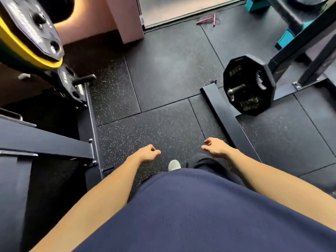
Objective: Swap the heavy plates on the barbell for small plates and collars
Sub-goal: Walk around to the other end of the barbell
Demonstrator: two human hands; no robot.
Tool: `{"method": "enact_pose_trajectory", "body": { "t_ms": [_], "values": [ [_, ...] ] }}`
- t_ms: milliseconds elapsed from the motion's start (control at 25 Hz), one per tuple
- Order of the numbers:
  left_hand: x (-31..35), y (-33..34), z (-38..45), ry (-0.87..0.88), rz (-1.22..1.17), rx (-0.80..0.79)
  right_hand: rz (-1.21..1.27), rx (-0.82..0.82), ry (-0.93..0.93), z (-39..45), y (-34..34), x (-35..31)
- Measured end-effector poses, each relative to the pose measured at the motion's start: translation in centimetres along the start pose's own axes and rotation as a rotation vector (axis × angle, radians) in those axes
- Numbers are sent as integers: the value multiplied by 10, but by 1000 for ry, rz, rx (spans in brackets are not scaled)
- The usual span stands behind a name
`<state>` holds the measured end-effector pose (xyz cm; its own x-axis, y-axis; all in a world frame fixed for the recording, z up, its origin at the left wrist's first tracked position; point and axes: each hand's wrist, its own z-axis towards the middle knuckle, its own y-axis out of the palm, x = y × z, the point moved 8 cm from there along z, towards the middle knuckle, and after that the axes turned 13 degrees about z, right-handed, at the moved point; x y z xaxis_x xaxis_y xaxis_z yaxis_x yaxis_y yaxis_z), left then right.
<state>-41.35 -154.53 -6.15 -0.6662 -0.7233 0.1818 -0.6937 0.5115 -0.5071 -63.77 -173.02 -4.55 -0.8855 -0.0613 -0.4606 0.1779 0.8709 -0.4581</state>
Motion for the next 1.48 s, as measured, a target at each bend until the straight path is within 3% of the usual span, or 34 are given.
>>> {"method": "enact_pose_trajectory", "body": {
  "t_ms": [440, 760, 1160, 1480],
  "values": [
    [47, -202, 146, -59, -57, -21, -112, -39, -52, 194, -162, -120],
    [80, -332, 220, -186, -304, 72, -275, -115, -52, 315, -290, -216],
    [60, -472, 319, -285, -498, 107, -427, -209, -177, 456, -363, -378],
    [12, -582, 359, -377, -661, 101, -600, -286, -297, 552, -395, -559]
  ]
}}
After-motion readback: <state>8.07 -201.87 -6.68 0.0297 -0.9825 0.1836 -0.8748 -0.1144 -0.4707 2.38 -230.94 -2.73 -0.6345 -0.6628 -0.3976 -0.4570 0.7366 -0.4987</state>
